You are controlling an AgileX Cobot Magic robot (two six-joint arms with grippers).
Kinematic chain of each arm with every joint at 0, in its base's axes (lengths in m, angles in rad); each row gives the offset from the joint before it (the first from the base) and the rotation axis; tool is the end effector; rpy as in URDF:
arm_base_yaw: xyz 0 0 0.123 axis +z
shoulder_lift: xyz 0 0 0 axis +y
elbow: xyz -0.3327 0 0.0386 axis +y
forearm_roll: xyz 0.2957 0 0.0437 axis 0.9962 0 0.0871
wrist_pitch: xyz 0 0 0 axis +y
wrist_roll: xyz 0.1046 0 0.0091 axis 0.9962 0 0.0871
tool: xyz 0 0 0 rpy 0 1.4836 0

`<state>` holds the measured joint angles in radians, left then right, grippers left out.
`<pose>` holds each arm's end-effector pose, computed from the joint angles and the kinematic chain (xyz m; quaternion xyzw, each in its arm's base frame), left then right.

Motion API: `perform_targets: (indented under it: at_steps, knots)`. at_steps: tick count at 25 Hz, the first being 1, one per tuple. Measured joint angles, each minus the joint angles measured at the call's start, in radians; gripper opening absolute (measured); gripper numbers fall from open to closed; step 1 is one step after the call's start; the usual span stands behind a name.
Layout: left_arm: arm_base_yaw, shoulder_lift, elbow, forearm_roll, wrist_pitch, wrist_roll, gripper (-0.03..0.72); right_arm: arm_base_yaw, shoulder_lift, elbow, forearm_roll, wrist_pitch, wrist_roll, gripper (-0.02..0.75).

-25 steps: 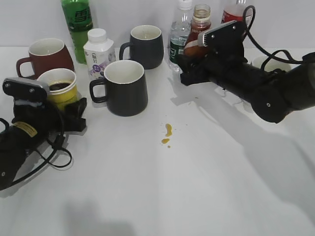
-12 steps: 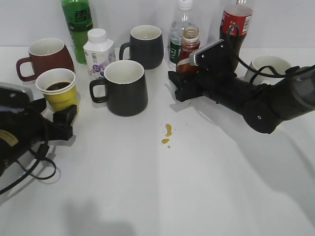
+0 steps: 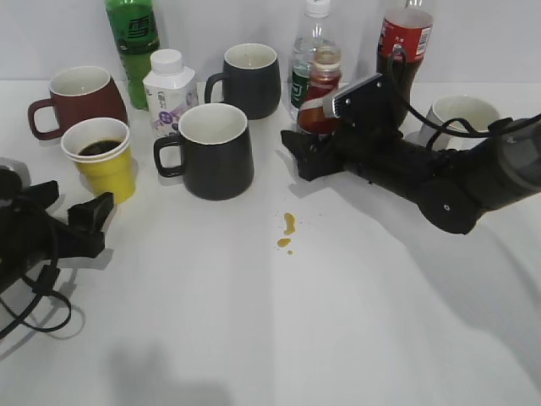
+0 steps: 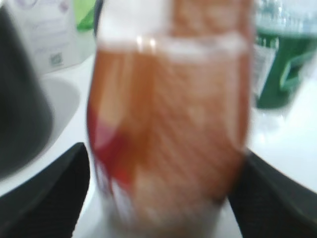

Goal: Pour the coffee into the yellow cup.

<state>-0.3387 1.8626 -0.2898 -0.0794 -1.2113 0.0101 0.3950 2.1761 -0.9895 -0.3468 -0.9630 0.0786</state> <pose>0.2634 -0.0845 0.1062 0.1052 0.7903 -0.0778 0.5987 0.4242 0.2086 0.1002 -0.2822 0.7067 0.1927 0.6195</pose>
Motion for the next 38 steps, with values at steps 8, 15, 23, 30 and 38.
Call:
perform_targets:
  at_steps: [8,15,23,30,38]
  knots:
    - [0.0,-0.097,0.062,-0.002,0.0,0.0,0.615,0.0,-0.047,0.1,0.014,0.015,0.012,0.621]
    - [0.0,-0.213,0.072,-0.003,0.141,-0.036,0.612,0.0,-0.141,0.219,0.086,0.015,0.012,0.621]
    - [0.0,-0.445,0.068,-0.01,0.503,-0.17,0.594,0.0,-0.285,0.334,0.049,0.209,0.066,0.599]
    - [0.0,-0.632,-0.122,-0.048,1.178,-0.179,0.59,0.0,-0.5,0.339,-0.212,0.586,0.4,0.582]
    - [0.0,-0.8,-0.354,-0.036,2.017,-0.18,0.585,0.001,-0.82,0.354,-0.609,0.925,0.953,0.575]
